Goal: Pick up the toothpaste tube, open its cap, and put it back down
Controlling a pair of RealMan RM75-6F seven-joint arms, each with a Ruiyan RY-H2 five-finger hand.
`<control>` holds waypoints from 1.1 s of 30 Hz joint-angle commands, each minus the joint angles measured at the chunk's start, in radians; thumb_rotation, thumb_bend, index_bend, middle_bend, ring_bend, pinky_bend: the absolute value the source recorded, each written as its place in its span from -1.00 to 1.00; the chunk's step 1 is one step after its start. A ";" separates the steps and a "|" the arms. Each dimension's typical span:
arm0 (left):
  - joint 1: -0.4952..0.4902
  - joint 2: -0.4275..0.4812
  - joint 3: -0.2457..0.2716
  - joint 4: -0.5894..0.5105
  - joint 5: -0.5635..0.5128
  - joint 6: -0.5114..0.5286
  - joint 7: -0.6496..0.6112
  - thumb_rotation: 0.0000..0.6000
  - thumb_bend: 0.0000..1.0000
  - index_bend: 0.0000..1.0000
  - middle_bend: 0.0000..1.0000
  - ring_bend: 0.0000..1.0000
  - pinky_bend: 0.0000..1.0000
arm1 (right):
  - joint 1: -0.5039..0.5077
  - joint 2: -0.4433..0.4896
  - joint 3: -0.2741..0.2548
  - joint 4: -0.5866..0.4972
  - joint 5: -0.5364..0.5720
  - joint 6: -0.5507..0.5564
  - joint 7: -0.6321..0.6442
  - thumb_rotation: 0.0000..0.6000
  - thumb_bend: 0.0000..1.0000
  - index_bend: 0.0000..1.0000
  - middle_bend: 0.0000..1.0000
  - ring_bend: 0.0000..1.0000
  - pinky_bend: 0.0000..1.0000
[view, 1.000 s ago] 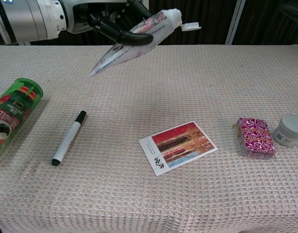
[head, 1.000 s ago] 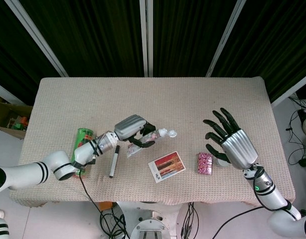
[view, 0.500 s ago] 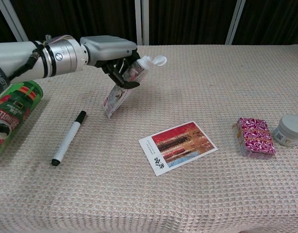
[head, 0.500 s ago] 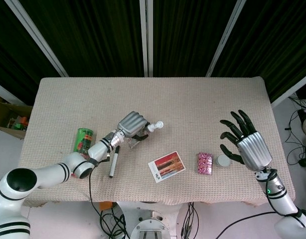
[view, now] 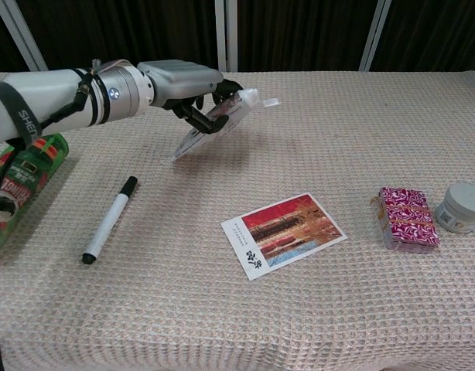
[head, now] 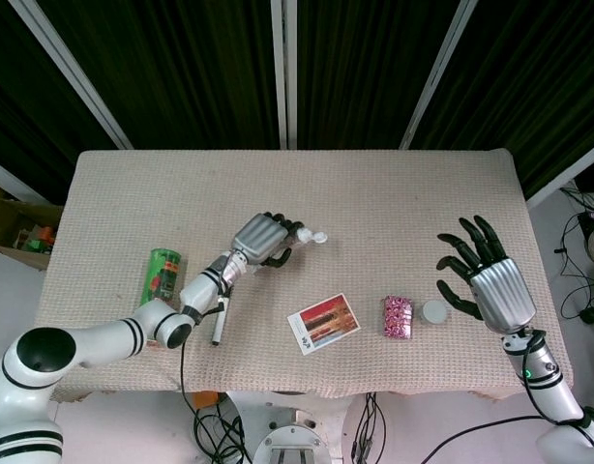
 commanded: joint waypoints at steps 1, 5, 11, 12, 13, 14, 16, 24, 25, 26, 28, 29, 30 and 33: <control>0.068 0.112 -0.015 -0.140 -0.026 0.074 -0.005 0.01 -0.22 -0.75 -0.53 -0.64 -0.49 | -0.009 0.020 -0.009 -0.004 0.025 -0.030 0.004 1.00 -0.42 -0.06 -0.52 -0.96 -1.00; 0.126 0.209 -0.004 -0.247 -0.039 0.104 -0.031 -0.13 -0.31 -0.75 -0.54 -0.66 -0.53 | -0.022 0.047 -0.021 -0.015 0.072 -0.080 0.006 1.00 -0.42 -0.18 -0.56 -0.96 -0.99; 0.238 0.330 0.026 -0.329 -0.035 0.215 -0.045 0.00 -0.37 -0.75 -0.54 -0.66 -0.54 | -0.053 0.075 -0.031 -0.022 0.124 -0.111 0.012 1.00 -0.42 -0.30 -0.57 -0.94 -0.82; 0.271 0.357 0.032 -0.342 -0.036 0.257 -0.041 0.21 -0.37 -0.74 -0.54 -0.66 -0.54 | -0.059 0.095 -0.037 -0.035 0.141 -0.131 0.018 1.00 -0.42 -0.34 -0.58 -0.94 -0.79; 0.297 0.376 0.038 -0.349 -0.039 0.291 -0.036 0.39 -0.37 -0.73 -0.54 -0.66 -0.54 | -0.062 0.111 -0.042 -0.046 0.154 -0.146 0.023 1.00 -0.42 -0.43 -0.60 -0.93 -0.75; 0.324 0.395 0.044 -0.355 -0.041 0.325 -0.030 0.51 -0.37 -0.72 -0.54 -0.66 -0.54 | -0.065 0.127 -0.046 -0.056 0.166 -0.163 0.027 1.00 -0.42 -0.46 -0.61 -0.93 -0.74; 0.397 0.442 0.060 -0.370 -0.045 0.411 -0.028 0.65 -0.37 -0.70 -0.54 -0.66 -0.56 | -0.072 0.163 -0.053 -0.078 0.195 -0.197 0.046 1.00 -0.42 -0.58 -0.69 -0.95 -0.74; 0.633 0.560 0.150 -0.417 0.041 0.650 -0.104 0.79 -0.37 -0.68 -0.54 -0.67 -0.62 | -0.102 0.195 -0.060 -0.096 0.202 -0.199 0.127 1.00 -0.42 -0.74 -0.81 -1.00 -0.76; 0.660 0.567 0.161 -0.421 0.054 0.675 -0.114 0.88 -0.37 -0.67 -0.54 -0.67 -0.62 | -0.106 0.193 -0.059 -0.094 0.197 -0.192 0.134 1.00 -0.42 -0.75 -0.81 -1.00 -0.76; 0.685 0.573 0.174 -0.423 0.070 0.700 -0.122 0.95 -0.37 -0.66 -0.54 -0.67 -0.63 | -0.109 0.191 -0.059 -0.092 0.192 -0.185 0.137 1.00 -0.42 -0.75 -0.81 -1.00 -0.76; 0.740 0.586 0.200 -0.430 0.099 0.754 -0.123 1.00 -0.36 -0.65 -0.54 -0.67 -0.64 | -0.117 0.187 -0.058 -0.092 0.181 -0.170 0.135 1.00 -0.42 -0.76 -0.81 -1.00 -0.76; 0.763 0.592 0.213 -0.437 0.110 0.775 -0.116 1.00 -0.36 -0.65 -0.54 -0.67 -0.64 | -0.120 0.186 -0.058 -0.094 0.176 -0.164 0.132 1.00 -0.42 -0.77 -0.81 -1.00 -0.77; 0.787 0.596 0.225 -0.449 0.125 0.798 -0.107 1.00 -0.35 -0.65 -0.54 -0.67 -0.64 | -0.125 0.183 -0.058 -0.099 0.169 -0.155 0.127 1.00 -0.42 -0.77 -0.81 -1.00 -0.77; 0.845 0.595 0.251 -0.482 0.163 0.854 -0.090 1.00 -0.35 -0.64 -0.54 -0.68 -0.65 | -0.138 0.174 -0.059 -0.113 0.164 -0.139 0.108 1.00 -0.42 -0.78 -0.81 -1.00 -0.77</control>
